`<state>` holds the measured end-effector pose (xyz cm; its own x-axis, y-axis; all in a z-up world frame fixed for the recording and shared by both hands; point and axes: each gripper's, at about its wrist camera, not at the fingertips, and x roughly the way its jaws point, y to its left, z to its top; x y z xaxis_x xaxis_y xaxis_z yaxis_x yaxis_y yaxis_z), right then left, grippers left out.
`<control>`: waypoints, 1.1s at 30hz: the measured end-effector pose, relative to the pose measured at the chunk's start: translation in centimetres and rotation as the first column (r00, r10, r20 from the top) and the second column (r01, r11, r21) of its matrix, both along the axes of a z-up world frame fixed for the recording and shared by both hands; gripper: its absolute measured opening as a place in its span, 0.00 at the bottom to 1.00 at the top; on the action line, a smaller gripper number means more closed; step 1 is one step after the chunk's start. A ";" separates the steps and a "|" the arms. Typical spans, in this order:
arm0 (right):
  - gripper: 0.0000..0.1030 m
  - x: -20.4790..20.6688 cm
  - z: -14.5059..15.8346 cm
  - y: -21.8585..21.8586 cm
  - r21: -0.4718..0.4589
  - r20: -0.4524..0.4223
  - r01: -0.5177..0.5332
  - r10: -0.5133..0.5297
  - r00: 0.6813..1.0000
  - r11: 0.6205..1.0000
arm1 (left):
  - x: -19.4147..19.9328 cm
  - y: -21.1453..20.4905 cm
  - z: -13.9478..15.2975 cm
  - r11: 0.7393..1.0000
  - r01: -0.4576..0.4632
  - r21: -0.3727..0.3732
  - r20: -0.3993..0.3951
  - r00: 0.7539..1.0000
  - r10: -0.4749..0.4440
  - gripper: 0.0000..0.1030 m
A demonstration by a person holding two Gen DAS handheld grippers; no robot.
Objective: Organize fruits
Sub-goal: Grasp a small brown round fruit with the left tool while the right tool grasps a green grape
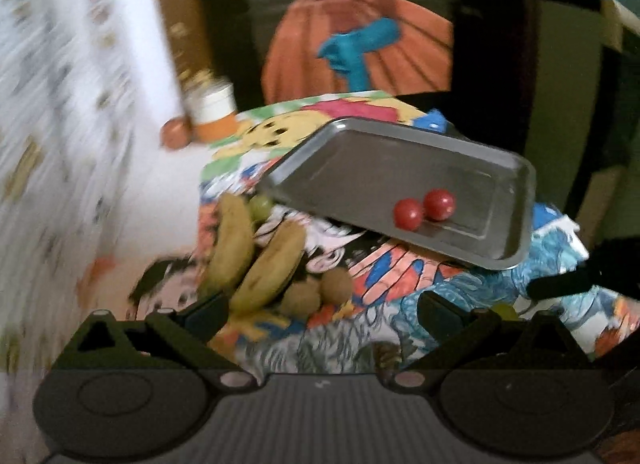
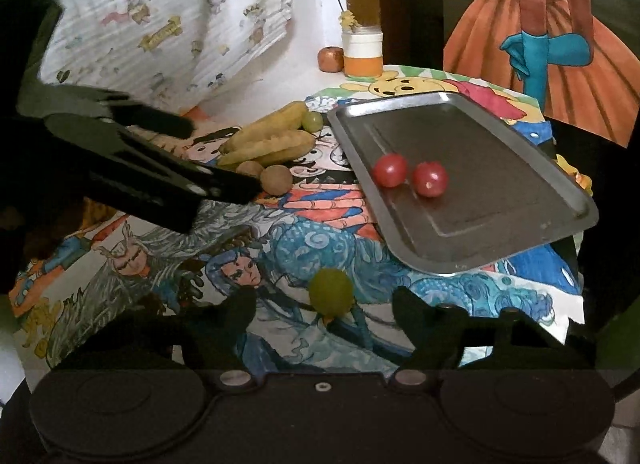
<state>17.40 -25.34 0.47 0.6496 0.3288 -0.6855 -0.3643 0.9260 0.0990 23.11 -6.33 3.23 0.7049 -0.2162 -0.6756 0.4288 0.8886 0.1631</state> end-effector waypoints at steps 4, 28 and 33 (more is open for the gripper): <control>0.59 0.3 -0.2 0.1 -0.008 -0.006 -0.002 0.002 1.000 1.000 | 1.5 -1.2 -0.8 0.996 0.081 0.032 -0.018 0.997 -0.080 0.91; 0.35 0.7 -0.5 0.4 -0.020 0.019 0.000 0.000 1.000 1.000 | 6.0 -2.4 -2.8 0.990 0.128 0.052 -0.191 0.975 -0.116 0.34; 0.30 0.8 -0.5 0.5 -0.018 0.021 -0.007 0.008 1.000 1.000 | 6.0 -2.6 -2.8 0.994 0.098 0.046 -0.210 0.974 -0.086 0.29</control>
